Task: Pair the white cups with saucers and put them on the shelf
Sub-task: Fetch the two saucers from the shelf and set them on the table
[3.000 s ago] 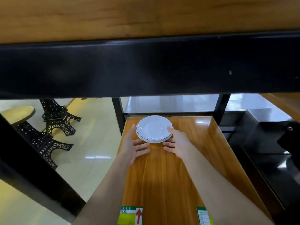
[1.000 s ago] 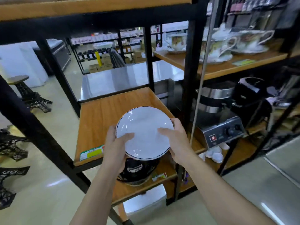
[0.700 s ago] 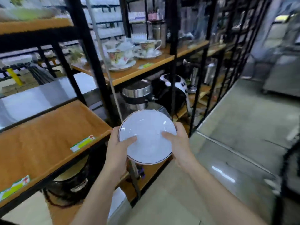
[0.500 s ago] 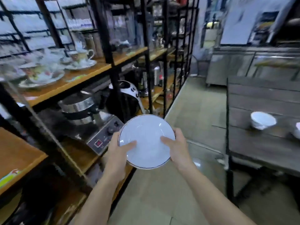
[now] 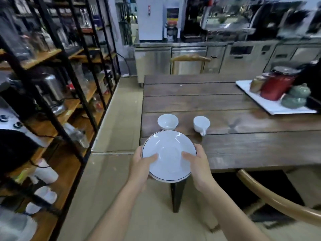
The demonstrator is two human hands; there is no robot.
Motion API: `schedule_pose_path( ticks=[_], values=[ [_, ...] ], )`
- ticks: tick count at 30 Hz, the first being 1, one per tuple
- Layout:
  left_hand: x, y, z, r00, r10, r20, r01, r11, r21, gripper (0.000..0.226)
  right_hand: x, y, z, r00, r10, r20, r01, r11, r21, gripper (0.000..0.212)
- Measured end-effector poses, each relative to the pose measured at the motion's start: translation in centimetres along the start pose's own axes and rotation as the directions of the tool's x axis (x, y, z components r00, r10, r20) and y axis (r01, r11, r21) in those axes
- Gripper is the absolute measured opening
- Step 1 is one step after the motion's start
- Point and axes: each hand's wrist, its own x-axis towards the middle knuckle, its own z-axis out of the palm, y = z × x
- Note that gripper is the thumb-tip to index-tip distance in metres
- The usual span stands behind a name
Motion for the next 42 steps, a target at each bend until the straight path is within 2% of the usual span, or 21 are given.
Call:
schedule_pose_path(
  ticks=[4, 8, 12, 19, 22, 25, 29, 38, 42],
  values=[
    [4.2, -1.4, 4.2, 0.995, -0.071, 0.064, 0.061, 0.988, 0.14, 0.028, 4.0, 1.1, -3.3, 0.994, 0.03, -0.107, -0.037, 0.997, -0.067, 0.022],
    [9.1, -3.0, 7.0, 0.986, -0.126, 0.113, 0.089, 0.955, 0.284, 0.028, 8.3, 2.9, -4.8, 0.974, 0.085, -0.21, -0.133, 0.966, -0.223, 0.024],
    [13.0, -4.4, 8.2, 0.975, -0.198, 0.097, 0.148, 0.914, 0.378, 0.024, 11.8, 3.8, -5.1, 0.952, 0.147, -0.268, -0.235, 0.912, -0.335, 0.03],
    [17.8, -5.8, 9.3, 0.958, -0.27, 0.094, 0.2, 0.868, 0.455, 0.031, 16.1, 5.1, -5.4, 0.938, 0.135, -0.32, -0.26, 0.884, -0.389, 0.016],
    [18.9, -6.1, 9.4, 0.95, -0.297, 0.099, 0.226, 0.869, 0.441, 0.024, 17.1, 5.5, -5.9, 0.931, 0.142, -0.335, -0.274, 0.881, -0.387, 0.022],
    [19.6, -6.9, 9.3, 0.957, -0.287, 0.053, 0.243, 0.885, 0.397, 0.024, 18.0, 5.9, -6.3, 0.926, 0.147, -0.348, -0.291, 0.865, -0.409, 0.028],
    [19.7, -7.2, 9.5, 0.96, -0.28, -0.015, 0.264, 0.886, 0.38, 0.026, 18.4, 6.6, -6.2, 0.927, 0.126, -0.352, -0.284, 0.85, -0.443, 0.026],
    [19.5, -7.1, 9.4, 0.976, -0.177, -0.127, 0.216, 0.861, 0.46, 0.019, 19.4, 7.7, -6.0, 0.936, 0.07, -0.345, -0.267, 0.779, -0.567, 0.025],
    [19.6, -6.9, 9.6, 0.974, -0.174, -0.144, 0.224, 0.821, 0.525, 0.019, 19.5, 7.5, -5.8, 0.928, 0.064, -0.366, -0.295, 0.727, -0.62, 0.042]
  ],
)
